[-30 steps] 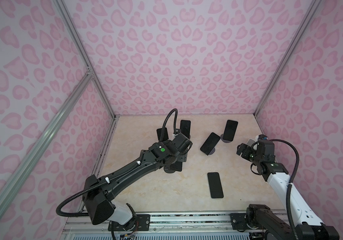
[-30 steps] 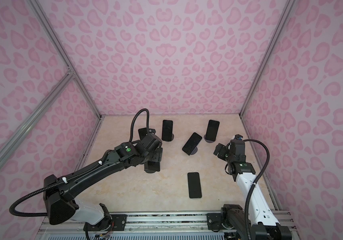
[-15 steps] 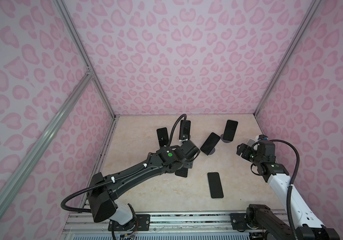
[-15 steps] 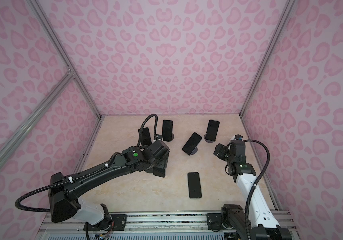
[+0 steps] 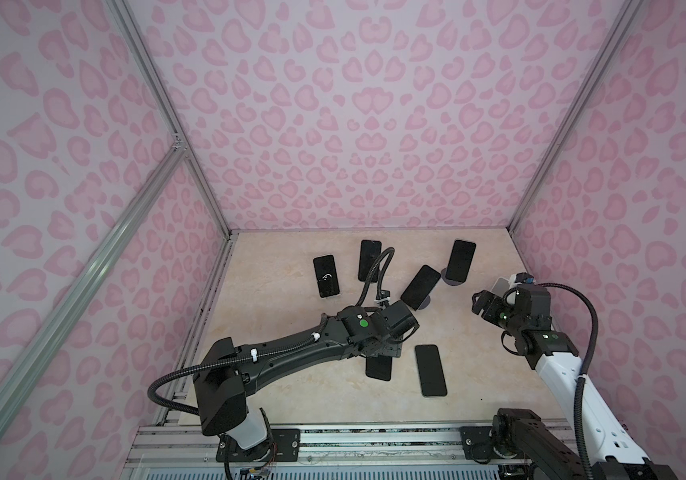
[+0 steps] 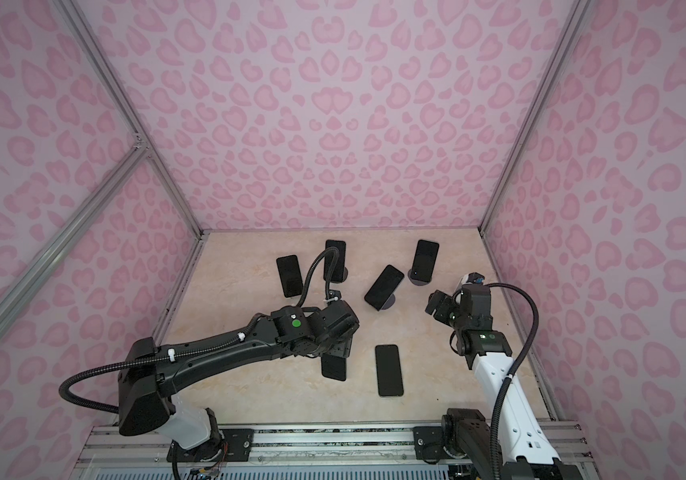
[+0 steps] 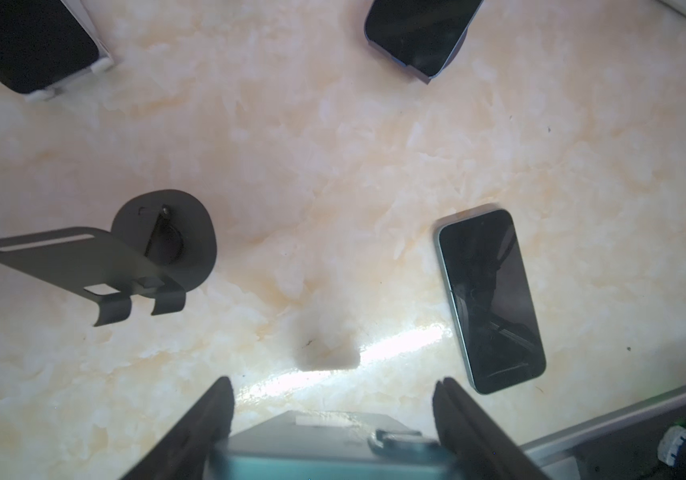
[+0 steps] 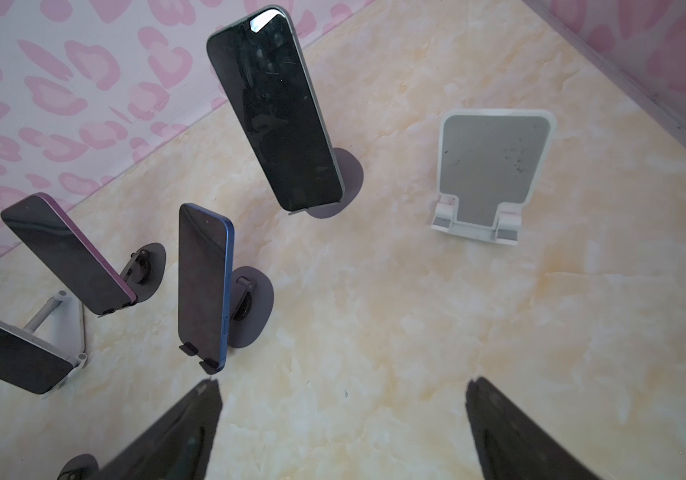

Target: Remove the phone from the phone stand

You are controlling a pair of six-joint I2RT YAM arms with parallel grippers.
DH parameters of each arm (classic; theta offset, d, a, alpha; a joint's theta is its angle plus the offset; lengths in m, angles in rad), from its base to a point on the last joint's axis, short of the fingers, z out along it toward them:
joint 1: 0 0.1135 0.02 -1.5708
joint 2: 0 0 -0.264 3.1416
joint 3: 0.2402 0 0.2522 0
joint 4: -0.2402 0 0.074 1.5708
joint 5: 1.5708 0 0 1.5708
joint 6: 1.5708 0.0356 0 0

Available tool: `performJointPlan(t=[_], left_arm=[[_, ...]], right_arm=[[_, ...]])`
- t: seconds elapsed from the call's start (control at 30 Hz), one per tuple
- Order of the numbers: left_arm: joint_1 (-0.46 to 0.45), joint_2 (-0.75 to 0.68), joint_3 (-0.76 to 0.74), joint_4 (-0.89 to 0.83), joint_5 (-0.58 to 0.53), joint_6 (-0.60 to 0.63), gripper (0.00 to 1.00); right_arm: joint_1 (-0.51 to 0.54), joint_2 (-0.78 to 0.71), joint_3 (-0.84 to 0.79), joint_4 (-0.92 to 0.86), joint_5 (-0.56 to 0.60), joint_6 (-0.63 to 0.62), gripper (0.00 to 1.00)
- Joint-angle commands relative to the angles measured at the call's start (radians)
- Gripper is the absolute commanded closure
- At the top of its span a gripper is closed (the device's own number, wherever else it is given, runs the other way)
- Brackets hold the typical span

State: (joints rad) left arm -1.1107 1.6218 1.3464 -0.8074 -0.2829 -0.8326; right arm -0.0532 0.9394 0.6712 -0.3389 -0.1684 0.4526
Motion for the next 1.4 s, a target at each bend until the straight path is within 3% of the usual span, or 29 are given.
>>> performJointPlan(t=[0.0, 0.37, 0.83, 1.37], left_arm=[[0.001, 0.037, -0.023, 0.004, 0.031, -0.047, 0.43], [0.020, 0.165, -0.007, 0.020, 0.105, -0.044, 0.43], [0.094, 0.291, 0.068, 0.031, 0.105, -0.002, 0.45], [0.112, 0.330, -0.033, 0.090, 0.104, -0.124, 0.46]], right_arm=[[0.006, -0.001, -0.008, 0.003, -0.032, 0.004, 0.06], [0.032, -0.020, -0.016, -0.004, -0.063, -0.001, 0.05], [0.032, -0.048, -0.035, 0.005, -0.069, 0.002, 0.05], [0.032, -0.063, -0.052, 0.021, -0.079, 0.006, 0.05]])
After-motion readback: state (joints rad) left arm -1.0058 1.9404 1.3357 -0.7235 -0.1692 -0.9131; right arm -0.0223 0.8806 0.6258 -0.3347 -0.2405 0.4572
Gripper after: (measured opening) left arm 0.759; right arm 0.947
